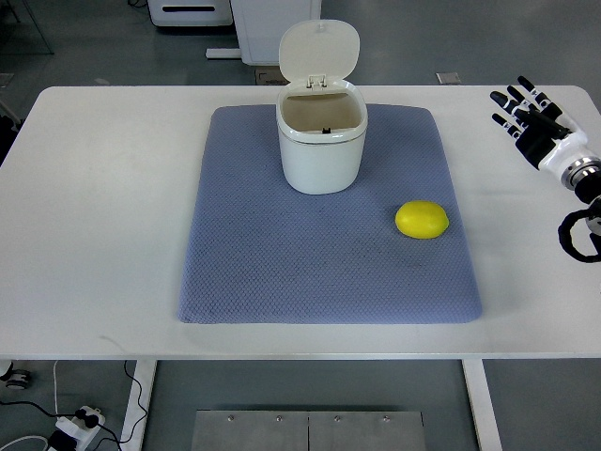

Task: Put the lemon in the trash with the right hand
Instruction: 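Raise the right hand and swing it over the mat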

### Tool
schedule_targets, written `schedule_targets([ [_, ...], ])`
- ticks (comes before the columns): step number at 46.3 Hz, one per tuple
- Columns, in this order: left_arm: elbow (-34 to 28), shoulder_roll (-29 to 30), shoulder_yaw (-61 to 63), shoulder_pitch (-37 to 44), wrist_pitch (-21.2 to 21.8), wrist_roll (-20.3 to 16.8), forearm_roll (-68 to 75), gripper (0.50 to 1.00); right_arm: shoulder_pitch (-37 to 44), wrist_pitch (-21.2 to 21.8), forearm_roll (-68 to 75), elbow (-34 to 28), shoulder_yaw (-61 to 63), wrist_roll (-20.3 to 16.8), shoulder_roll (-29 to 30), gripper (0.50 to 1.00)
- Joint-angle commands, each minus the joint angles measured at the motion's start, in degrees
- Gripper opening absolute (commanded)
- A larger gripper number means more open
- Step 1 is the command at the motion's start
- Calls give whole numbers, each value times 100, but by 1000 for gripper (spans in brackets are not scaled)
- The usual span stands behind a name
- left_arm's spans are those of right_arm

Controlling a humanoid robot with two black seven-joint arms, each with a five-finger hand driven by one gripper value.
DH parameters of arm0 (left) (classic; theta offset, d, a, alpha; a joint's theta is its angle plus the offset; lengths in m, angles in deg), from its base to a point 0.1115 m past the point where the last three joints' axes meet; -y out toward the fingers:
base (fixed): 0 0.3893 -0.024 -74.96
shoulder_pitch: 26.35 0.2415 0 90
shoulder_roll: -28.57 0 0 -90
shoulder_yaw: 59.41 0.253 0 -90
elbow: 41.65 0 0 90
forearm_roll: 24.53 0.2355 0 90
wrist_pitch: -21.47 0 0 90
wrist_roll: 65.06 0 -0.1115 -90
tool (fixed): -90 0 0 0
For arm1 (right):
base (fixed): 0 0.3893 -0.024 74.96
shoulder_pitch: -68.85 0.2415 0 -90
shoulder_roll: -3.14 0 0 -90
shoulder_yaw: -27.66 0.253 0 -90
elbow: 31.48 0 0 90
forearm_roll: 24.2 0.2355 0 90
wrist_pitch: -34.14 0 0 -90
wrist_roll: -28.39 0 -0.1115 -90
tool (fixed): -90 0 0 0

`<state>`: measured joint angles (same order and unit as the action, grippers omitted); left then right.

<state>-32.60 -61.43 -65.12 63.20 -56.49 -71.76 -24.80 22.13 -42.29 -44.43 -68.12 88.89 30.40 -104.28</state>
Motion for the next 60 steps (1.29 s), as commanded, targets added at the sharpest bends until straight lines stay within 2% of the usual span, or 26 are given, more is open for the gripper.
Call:
schedule_targets([
  [1,0,0,0,1,0,2,0,1000,154,76,2,-79,-575,1,-261,1000],
  [18,0,0,0,1,0,2,0,1000,1568,15,608,-449,-4108,27,-1536,1000],
  [28,0,0,0,1,0,2,0,1000,2525,6,643,-746,-5960,317,-1957,1000],
  [46,0,0,0,1,9,2,0,1000,3994,102,599,-1345,-7633,423,-2599,1000],
  [53,0,0,0,1,0,2,0,1000,4873,102,599,-1486,-8617,423,-2591,1000],
  [60,0,0,0,1,9,2,0,1000,5208,155,591,-1512,-9154,467,-2529,1000],
])
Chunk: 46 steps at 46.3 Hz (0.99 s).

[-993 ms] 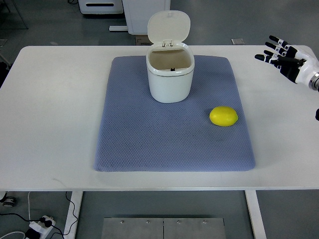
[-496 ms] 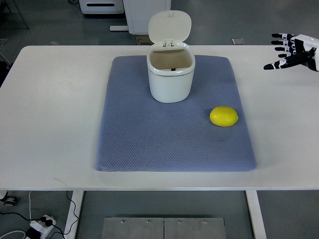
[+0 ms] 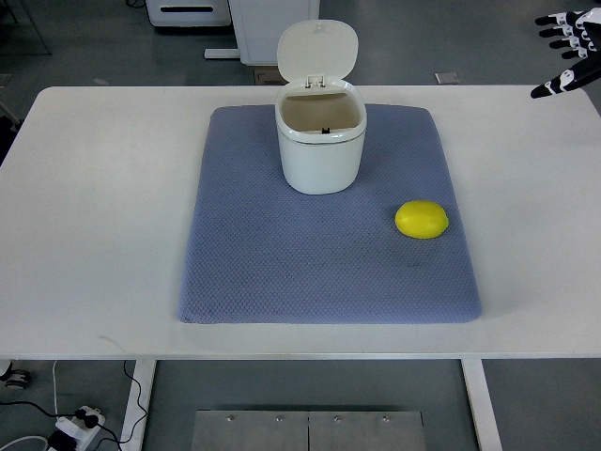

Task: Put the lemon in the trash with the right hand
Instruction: 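Raise the right hand and swing it over the mat, then lower the right hand down onto the yellow lemon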

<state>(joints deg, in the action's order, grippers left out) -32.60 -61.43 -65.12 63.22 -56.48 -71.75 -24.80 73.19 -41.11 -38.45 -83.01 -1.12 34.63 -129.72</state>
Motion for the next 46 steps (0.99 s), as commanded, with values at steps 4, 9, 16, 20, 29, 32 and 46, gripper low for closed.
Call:
schedule_targets([
  [4,0,0,0,-1,-1,1,0,1000,260,46,-8,-173,-390,333,49,1000],
  [9,0,0,0,-1,7,1,0,1000,585,28,-96,-498,-830,694,58,1000],
  [16,0,0,0,-1,-1,1,0,1000,875,-25,-377,-709,-1261,721,172,1000],
  [20,0,0,0,-1,-1,1,0,1000,972,-16,-614,-859,-1296,694,172,1000],
  [29,0,0,0,-1,-1,1,0,1000,1349,-60,-773,-1298,-1691,615,391,1000],
  [32,0,0,0,-1,-1,1,0,1000,1569,-174,-764,-1421,-2007,642,576,1000],
  [46,0,0,0,-1,-1,1,0,1000,1825,-692,-764,-1940,-2825,668,1226,1000],
])
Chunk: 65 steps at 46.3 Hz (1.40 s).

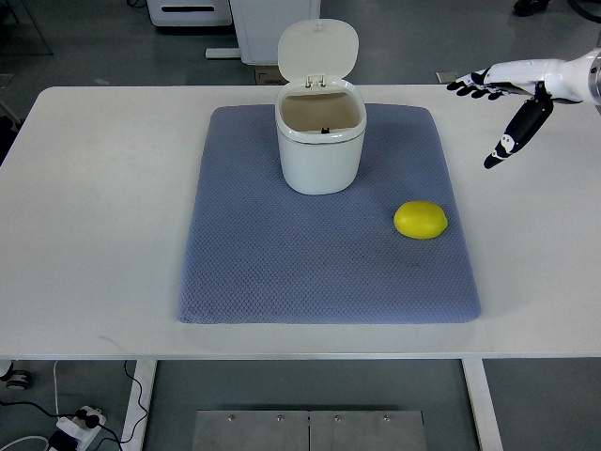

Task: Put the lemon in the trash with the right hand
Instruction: 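Lower the right hand down onto the yellow lemon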

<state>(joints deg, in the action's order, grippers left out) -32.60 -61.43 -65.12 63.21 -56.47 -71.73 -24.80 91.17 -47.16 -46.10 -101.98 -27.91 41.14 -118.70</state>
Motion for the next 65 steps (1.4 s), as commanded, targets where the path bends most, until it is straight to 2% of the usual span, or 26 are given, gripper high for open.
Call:
schedule_targets([
  [1,0,0,0,0,-2,-2,1,1000,44,-114,2,-61,-182,35,178,1000],
  [9,0,0,0,0,-2,-2,1,1000,158,-184,2,-149,-498,211,512,1000],
  [19,0,0,0,0,-2,-2,1,1000,272,-263,10,-166,-674,220,942,1000],
  [32,0,0,0,0,-2,-2,1,1000,352,-307,63,-236,-745,62,1470,1000],
  [40,0,0,0,0,-2,-2,1,1000,229,-544,72,-236,-745,-53,1734,1000],
  [65,0,0,0,0,-2,-2,1,1000,-219,-738,54,-263,-745,0,1751,1000],
])
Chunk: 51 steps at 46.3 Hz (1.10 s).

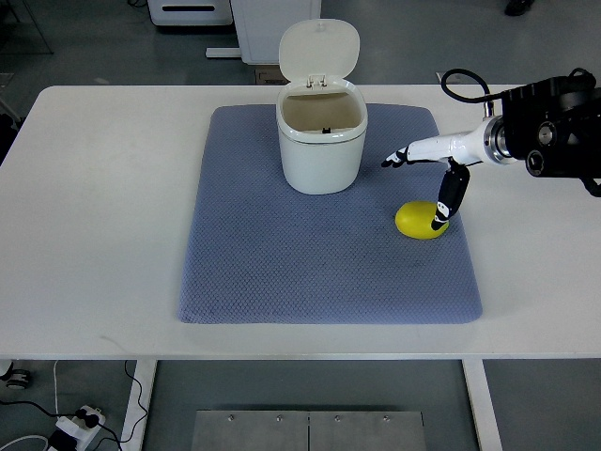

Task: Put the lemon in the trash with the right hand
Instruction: 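Lower the right hand down onto the yellow lemon, then close the right hand fingers around the yellow lemon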

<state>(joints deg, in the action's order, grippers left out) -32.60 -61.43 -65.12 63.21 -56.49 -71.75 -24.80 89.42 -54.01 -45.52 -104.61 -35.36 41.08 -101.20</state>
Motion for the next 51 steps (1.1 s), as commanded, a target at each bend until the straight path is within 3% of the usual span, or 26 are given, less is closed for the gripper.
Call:
schedule_targets([
  [1,0,0,0,0,0,1,0,1000,-62,-70,-4,0,0,5,1,1000],
  [20,0,0,0,0,9,1,0,1000,-572,-510,-21,35,0,14,-8,989],
  [37,0,0,0,0,0,1,0,1000,-713,-580,-12,80,0,14,-8,841],
  [51,0,0,0,0,0,1,0,1000,-739,-651,5,80,0,23,1,797],
])
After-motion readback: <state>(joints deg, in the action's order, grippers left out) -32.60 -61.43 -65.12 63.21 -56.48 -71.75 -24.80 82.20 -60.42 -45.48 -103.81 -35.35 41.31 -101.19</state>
